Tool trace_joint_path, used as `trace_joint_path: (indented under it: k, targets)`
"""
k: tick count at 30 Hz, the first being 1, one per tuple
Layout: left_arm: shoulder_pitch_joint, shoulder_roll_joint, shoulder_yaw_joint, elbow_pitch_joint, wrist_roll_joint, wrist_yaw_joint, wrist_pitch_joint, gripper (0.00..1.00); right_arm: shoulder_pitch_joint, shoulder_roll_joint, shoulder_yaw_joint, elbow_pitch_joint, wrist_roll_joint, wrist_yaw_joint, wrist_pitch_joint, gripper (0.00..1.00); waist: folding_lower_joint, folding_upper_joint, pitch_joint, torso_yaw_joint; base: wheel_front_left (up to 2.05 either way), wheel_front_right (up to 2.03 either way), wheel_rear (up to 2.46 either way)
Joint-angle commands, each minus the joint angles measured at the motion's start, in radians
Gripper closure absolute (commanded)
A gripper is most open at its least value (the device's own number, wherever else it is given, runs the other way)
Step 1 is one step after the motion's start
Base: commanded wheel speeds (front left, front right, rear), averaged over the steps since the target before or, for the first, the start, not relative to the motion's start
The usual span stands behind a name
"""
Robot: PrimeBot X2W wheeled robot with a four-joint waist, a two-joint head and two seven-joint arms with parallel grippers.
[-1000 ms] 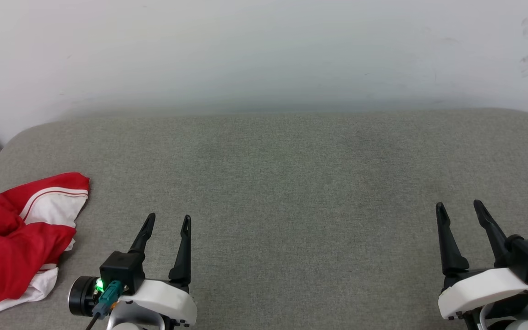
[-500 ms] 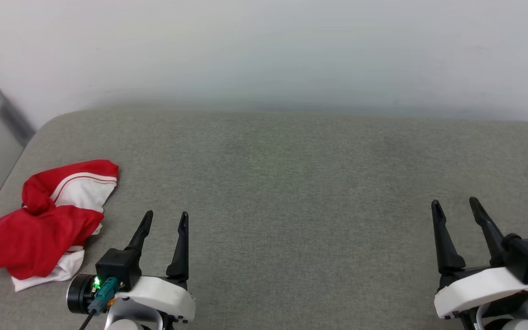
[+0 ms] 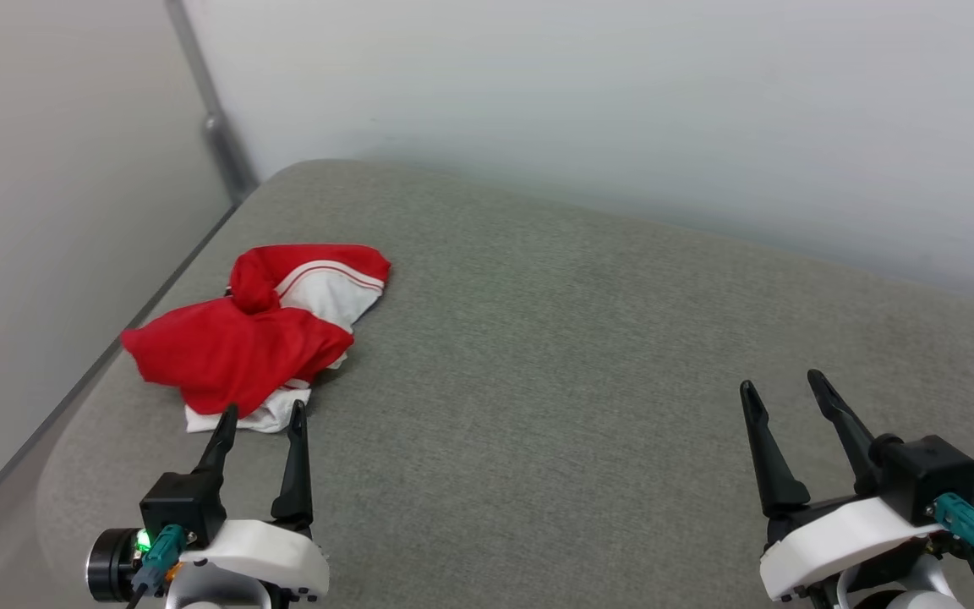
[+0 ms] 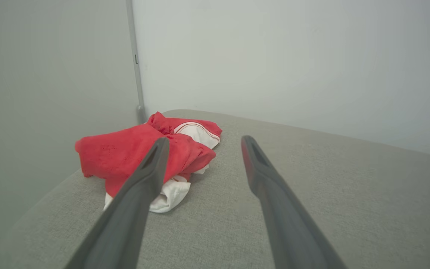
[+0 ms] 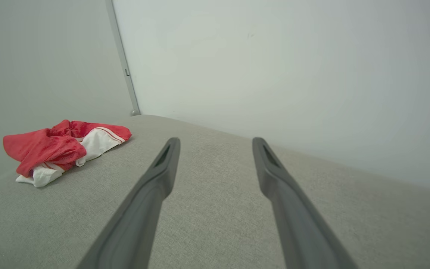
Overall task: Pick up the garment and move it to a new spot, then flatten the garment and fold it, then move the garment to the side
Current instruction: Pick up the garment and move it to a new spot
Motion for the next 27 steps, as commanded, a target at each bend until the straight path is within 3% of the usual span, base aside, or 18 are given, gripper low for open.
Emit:
trace_joint_path:
  k: [1, 10, 22, 27]
  targets:
    - [0.013, 0.004, 0.004, -0.002, 0.005, 0.002, -0.003, 0.0, 0.005, 0.001, 0.004, 0.001, -0.004, 0.0, 0.001, 0.0, 0.0, 0.0, -0.008, 0.06, 0.0, 0.0, 0.0]
    - [0.028, 0.01, 0.039, -0.015, 0.007, 0.001, -0.003, 0.0, -0.004, 0.001, 0.042, 0.001, -0.025, 0.0, 0.006, 0.0, 0.0, 0.0, -0.004, 0.155, 0.0, 0.0, 0.0]
    - [0.019, 0.016, 0.069, -0.03, 0.016, -0.003, -0.003, 0.0, -0.025, 0.001, 0.059, -0.001, -0.037, 0.0, 0.013, 0.0, 0.0, 0.0, 0.016, 0.159, 0.0, 0.0, 0.0]
    - [-0.04, 0.03, 0.08, -0.033, 0.009, -0.011, -0.003, 0.0, -0.037, 0.001, 0.055, -0.026, -0.053, 0.0, 0.034, 0.0, 0.0, 0.0, 0.062, 0.115, 0.0, 0.0, 0.0]
